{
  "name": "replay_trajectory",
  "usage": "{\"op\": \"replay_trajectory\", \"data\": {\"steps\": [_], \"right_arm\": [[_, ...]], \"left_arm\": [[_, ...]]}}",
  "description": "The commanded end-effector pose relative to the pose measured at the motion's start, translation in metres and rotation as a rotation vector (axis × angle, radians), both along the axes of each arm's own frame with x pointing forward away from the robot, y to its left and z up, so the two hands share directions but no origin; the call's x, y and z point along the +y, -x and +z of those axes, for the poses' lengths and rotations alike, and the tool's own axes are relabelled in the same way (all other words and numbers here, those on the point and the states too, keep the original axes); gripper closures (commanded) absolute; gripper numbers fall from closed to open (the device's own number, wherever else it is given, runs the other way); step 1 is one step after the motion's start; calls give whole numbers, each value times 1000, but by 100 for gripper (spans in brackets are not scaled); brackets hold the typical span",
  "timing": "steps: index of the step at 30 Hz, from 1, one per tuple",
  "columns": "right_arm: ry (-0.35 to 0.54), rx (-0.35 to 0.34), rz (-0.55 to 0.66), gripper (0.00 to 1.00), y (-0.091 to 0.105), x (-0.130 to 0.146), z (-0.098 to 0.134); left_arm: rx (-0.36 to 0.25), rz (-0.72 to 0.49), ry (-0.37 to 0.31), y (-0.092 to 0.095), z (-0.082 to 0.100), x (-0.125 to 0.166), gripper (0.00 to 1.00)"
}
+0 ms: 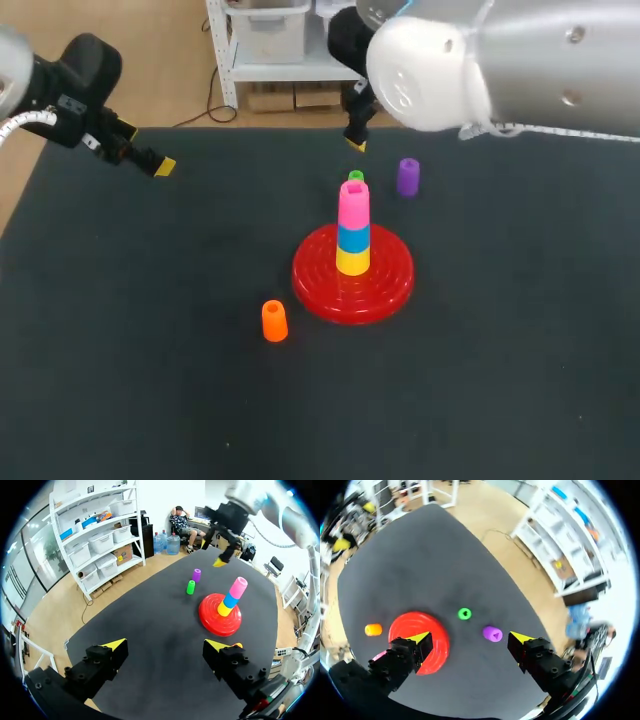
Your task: Pick up and stack the cylinders on the red base in this order: pink,purple,orange,green
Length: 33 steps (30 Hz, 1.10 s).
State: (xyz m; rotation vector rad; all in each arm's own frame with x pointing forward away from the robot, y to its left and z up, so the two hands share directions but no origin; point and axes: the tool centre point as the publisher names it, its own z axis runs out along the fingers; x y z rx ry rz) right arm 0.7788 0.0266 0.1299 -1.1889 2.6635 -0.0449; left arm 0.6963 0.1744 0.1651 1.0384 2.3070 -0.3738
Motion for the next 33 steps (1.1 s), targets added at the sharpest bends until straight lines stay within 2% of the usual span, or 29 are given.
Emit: {"op": "replay_trajectory", "data": {"steps": [1, 6, 12, 23, 33], "right_arm": [[10, 84, -107, 0, -31, -10, -25], [29, 138, -190, 0, -34, -21, -50], [61, 210, -262, 0, -23, -34, -78], [71, 259, -384, 0, -7, -61, -100], [42, 258, -434, 0, -23, -59, -105]], "left_arm": [[0, 1, -2, 0, 0, 0, 0], [0, 1, -2, 0, 0, 0, 0], [0, 1, -2, 0, 0, 0, 0], [0, 1, -2, 0, 0, 0, 0], [0, 1, -2, 0, 0, 0, 0]]}}
